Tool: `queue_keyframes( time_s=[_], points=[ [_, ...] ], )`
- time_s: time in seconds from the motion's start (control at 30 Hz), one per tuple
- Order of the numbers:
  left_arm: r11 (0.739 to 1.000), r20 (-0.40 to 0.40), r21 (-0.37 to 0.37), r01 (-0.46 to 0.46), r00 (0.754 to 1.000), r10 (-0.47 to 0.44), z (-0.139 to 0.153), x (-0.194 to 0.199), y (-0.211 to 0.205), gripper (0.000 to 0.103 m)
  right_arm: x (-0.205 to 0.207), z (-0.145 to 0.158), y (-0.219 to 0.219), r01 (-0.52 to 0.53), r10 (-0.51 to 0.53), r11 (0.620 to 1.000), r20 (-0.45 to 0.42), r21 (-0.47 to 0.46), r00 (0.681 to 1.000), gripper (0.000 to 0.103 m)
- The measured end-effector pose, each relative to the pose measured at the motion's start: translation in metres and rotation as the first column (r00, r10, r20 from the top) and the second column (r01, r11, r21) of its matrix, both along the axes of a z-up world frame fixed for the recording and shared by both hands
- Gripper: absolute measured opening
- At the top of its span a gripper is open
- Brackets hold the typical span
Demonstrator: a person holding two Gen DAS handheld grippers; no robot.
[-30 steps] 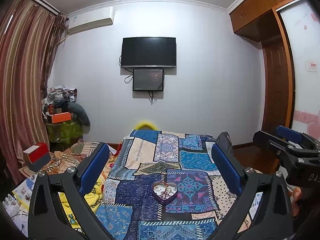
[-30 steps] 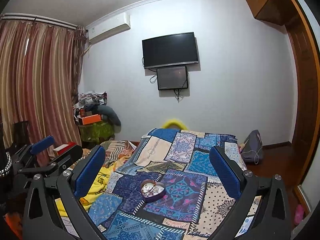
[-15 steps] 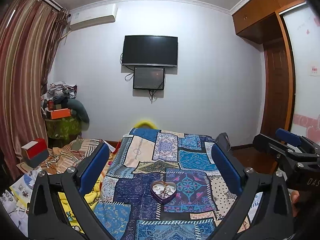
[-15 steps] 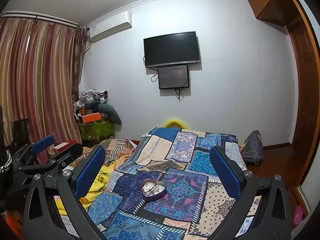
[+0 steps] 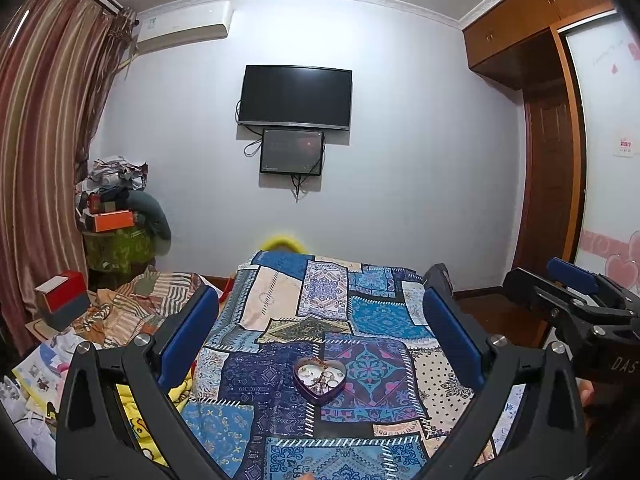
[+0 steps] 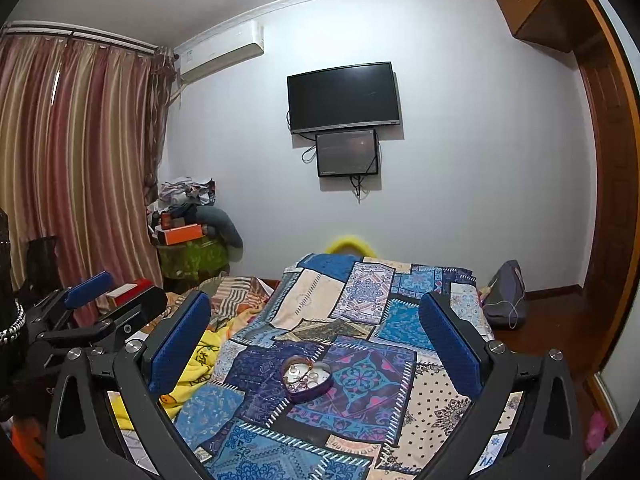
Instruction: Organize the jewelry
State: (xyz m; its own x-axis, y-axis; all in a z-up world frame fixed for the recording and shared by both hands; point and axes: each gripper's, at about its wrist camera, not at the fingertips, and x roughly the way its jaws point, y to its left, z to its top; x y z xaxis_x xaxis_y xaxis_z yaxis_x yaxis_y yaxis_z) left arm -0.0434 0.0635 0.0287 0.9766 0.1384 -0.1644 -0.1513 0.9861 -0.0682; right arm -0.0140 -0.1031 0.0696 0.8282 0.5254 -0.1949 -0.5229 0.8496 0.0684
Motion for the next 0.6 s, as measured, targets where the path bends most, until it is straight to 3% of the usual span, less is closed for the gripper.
queue_keyframes(
  time_s=[0.6],
  points=[
    [1.0,-0.012,0.005,0.001,1.0,-0.001,-0.0043,0.0048,0.0008,0.102,0.0041,-0.0046,0.0021,0.003,-0.003,1.0,-0.015,-0.005,1.0,0.103]
  ],
)
